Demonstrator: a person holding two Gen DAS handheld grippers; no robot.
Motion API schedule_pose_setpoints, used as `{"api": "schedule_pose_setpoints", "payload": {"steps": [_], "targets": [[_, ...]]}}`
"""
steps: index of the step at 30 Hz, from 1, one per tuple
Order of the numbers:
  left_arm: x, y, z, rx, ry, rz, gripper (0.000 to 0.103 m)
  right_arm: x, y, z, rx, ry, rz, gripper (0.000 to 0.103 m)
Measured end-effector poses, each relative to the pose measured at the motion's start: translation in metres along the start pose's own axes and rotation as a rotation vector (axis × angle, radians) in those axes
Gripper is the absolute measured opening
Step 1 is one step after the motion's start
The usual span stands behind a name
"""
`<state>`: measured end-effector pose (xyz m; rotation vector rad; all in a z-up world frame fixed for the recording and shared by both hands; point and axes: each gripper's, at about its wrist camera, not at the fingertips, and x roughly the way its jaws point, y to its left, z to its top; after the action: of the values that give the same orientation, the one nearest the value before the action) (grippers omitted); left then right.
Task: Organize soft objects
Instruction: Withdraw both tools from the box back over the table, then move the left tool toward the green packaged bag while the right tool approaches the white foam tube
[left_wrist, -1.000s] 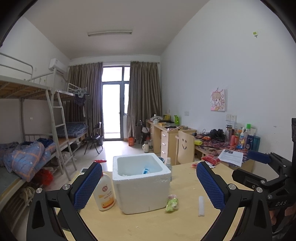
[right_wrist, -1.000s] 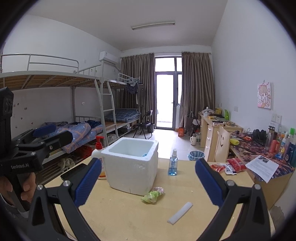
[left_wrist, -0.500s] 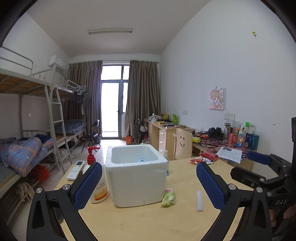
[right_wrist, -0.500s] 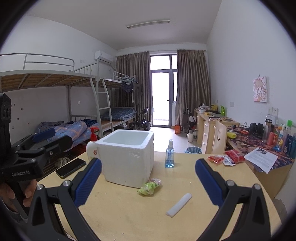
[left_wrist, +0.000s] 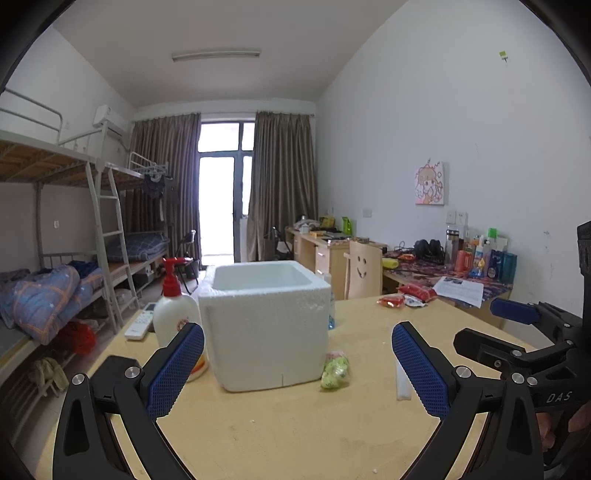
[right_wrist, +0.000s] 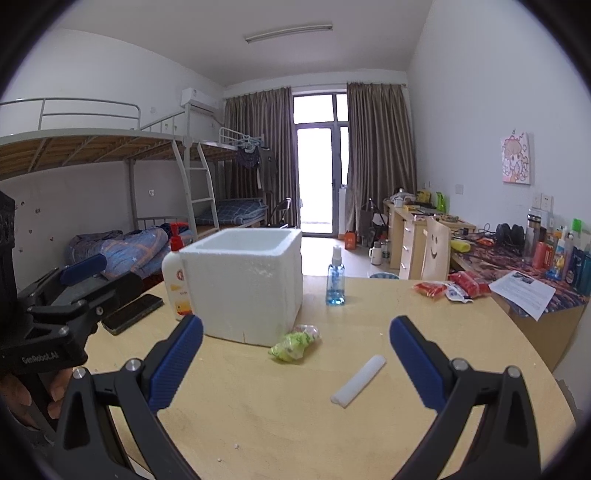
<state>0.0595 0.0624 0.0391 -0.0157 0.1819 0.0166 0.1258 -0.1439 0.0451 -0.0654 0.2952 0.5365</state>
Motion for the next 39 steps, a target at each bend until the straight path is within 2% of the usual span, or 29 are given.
{"api": "schedule_pose_setpoints", "payload": {"steps": [5, 19, 30, 39], "targets": [[0.003, -0.004, -0.008, 0.016, 0.003, -0.018, 0.102, 0.003, -0.004, -0.008, 0.003, 0.018, 0.008, 0.102], [0.027, -0.010, -0.022, 0.018, 0.098, -0.081, 0.102, 0.016, -0.016, -0.023, 0.024, 0.096, -0.037, 0.102], [0.059, -0.022, -0.028, 0.015, 0.199, -0.160, 0.102, 0.033, -0.039, -0.032, 0.084, 0.166, -0.069, 0.102], [0.090, -0.030, -0.029, 0.011, 0.278, -0.173, 0.102, 0.044, -0.052, -0.037, 0.118, 0.210, -0.094, 0.102]]}}
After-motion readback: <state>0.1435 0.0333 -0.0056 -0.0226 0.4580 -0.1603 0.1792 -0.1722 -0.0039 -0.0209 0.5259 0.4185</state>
